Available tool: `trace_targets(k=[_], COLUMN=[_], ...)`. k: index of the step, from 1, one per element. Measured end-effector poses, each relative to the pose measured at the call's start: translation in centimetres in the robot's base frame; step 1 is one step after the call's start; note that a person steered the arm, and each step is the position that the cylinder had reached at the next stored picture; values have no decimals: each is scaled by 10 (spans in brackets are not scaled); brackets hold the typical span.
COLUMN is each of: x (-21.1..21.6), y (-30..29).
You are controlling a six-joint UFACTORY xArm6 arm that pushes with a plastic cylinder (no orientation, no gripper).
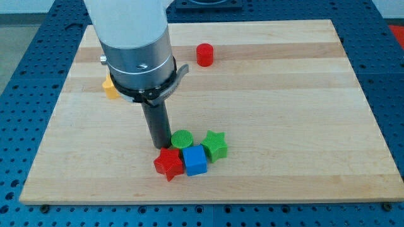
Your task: Point your arm towards the blue triangle
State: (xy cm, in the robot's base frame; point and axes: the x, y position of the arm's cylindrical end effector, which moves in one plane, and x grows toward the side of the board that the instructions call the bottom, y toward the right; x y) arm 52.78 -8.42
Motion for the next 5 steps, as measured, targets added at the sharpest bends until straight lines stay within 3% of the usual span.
trace_targets(k=[2, 3, 5], x=[-46, -86, -170], y=[19, 45, 38])
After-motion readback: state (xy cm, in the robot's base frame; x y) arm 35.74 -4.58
